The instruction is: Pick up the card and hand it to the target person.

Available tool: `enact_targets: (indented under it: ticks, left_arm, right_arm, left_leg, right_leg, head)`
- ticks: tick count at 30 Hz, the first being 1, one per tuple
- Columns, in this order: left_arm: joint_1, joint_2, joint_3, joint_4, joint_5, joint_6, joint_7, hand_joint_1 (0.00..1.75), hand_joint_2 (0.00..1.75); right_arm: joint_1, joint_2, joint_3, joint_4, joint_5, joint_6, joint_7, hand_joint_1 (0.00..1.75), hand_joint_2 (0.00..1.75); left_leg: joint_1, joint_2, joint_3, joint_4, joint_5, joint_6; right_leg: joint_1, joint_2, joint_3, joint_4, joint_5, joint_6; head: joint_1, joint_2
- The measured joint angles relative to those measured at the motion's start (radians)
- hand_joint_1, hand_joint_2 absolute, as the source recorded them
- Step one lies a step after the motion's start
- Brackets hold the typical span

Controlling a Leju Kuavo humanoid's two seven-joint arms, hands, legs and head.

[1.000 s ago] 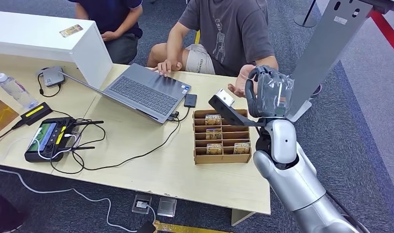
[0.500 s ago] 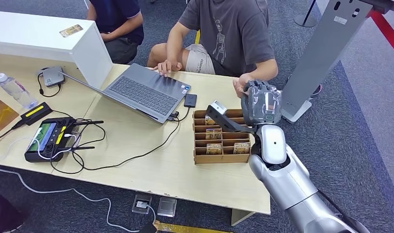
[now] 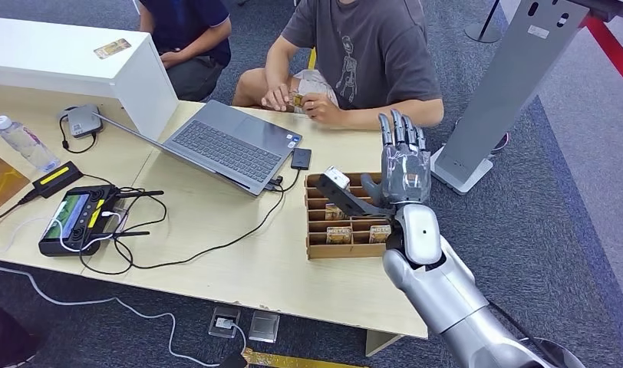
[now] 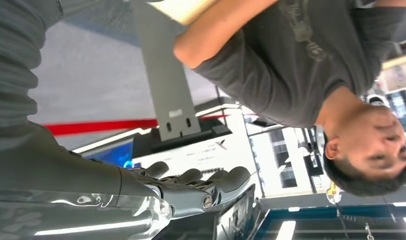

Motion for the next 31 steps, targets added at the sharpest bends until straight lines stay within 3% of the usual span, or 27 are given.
enact_targets:
  ticks: [7,16,31]
  left_arm:
    - [0.0,0.0,0.0,0.0,0.012,0.011,0.007,0.0,0.0]
    - [0.001,0.011,0.002,0.0,0.018,-0.018,-0.003,0.0,0.0]
    - [0.001,0.013,0.003,0.0,0.019,-0.008,-0.005,0.0,0.0]
  right_arm:
    - [0.074,0.011,-0.033,-0.032,-0.44,-0.104,-0.246,0.0,1.75]
    - [0.204,0.012,-0.076,-0.128,-0.954,-0.155,-0.487,0.0,1.75]
    - [0.342,0.001,-0.075,-0.168,-1.167,-0.207,-0.592,0.0,1.75]
  left_leg:
    - [0.0,0.0,0.0,0.0,0.0,0.0]
    - [0.0,0.0,0.0,0.0,0.0,0.0]
    - [0.0,0.0,0.0,0.0,0.0,0.0]
  right_leg:
    - [0.0,0.0,0.0,0.0,0.0,0.0]
    - [0.0,0.0,0.0,0.0,0.0,0.0]
    - [0.0,0.0,0.0,0.0,0.0,0.0]
  head:
    - [0.0,0.0]
    - [0.0,0.0]
    - [0.0,0.0]
